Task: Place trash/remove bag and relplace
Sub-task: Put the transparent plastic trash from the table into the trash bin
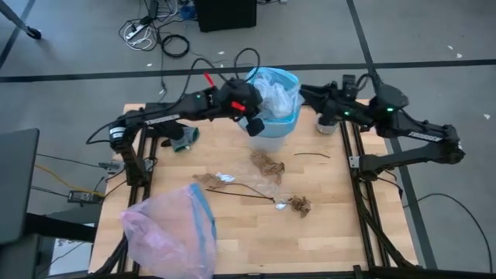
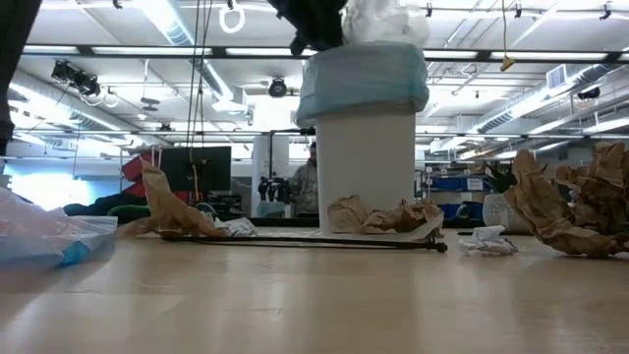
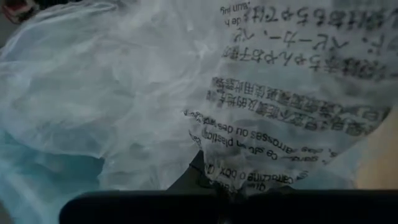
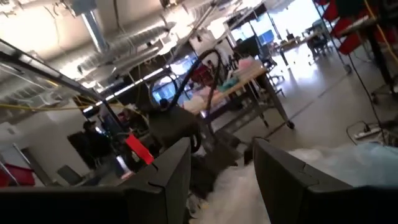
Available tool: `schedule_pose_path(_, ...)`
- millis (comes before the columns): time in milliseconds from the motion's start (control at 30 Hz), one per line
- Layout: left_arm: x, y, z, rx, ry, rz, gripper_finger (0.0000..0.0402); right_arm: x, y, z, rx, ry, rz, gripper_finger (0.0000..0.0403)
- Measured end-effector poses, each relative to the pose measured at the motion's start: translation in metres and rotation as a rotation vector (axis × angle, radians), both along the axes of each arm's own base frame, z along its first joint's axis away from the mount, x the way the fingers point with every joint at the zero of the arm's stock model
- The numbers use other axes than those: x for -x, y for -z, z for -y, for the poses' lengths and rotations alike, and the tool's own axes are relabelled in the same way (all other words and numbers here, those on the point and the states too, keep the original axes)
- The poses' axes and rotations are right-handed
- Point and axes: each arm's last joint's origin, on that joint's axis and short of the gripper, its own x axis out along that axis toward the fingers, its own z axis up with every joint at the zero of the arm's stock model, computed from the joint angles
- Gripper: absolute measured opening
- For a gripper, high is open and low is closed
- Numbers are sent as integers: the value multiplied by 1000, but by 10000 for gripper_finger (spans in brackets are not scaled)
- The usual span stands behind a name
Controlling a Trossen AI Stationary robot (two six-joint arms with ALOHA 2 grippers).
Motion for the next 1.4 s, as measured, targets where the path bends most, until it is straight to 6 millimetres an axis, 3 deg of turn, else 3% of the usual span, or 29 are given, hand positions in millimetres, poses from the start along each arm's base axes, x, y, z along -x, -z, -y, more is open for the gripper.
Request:
schedule_pose_path(333,-3,-3,-15,4,-39,-23,1,-62,33,17,-60,-69,-128,164)
schedule_pose_path(500,-2,-4,-20,-2,-50,-26,9,-71,45,34,-77,-10,-179,164)
schedule_pose_path(867,0,-3,-6,63,50,-58,96,-83,74,68,-189,53,-328,164)
schedule_pose_path(1100,15,-40,6,66,73,-67,135,-82,83,78,-241,84,-374,164)
schedule_pose_path(1400,29,-94,9,-69,91,77,142,-80,89,81,-268,96,-436,164)
